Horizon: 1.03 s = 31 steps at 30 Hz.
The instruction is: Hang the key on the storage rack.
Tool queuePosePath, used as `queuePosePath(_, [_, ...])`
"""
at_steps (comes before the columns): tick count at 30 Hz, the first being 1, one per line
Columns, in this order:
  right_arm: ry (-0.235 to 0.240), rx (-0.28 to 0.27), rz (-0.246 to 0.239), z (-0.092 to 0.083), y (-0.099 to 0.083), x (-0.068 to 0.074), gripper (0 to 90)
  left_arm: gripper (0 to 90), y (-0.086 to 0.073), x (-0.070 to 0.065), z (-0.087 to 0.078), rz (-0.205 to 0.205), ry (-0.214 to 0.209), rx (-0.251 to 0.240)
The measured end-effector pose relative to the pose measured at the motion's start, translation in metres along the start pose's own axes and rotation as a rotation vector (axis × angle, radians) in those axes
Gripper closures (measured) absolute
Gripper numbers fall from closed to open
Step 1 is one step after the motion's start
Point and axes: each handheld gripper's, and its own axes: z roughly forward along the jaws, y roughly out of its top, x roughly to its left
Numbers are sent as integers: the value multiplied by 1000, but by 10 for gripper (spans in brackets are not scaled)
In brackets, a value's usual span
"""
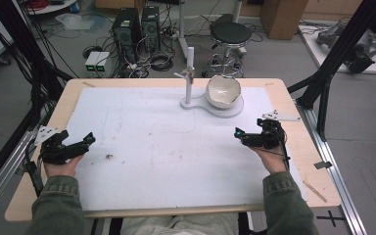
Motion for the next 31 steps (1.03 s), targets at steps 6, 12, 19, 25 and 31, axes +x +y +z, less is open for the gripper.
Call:
queuePosePath(6, [-2, -2, -11, -2, -11, 1, 8, 19, 0, 0, 0, -2, 2, -2])
queuePosePath(12, [-8, 10, -27, -3, -23, 1, 7, 19, 0, 0, 0, -1, 1, 1])
queuePosePath(19, [-10, 21, -43, -3, -31, 2, 7, 19, 0, 0, 1, -3, -1, 3])
queuePosePath(25, [-19, 6, -38, -5, -34, 2, 7, 19, 0, 0, 2, -5, -2, 7])
queuePosePath(31, [-29, -19, -30, -6, -34, 0, 7, 19, -1, 1, 6, -2, -6, 16])
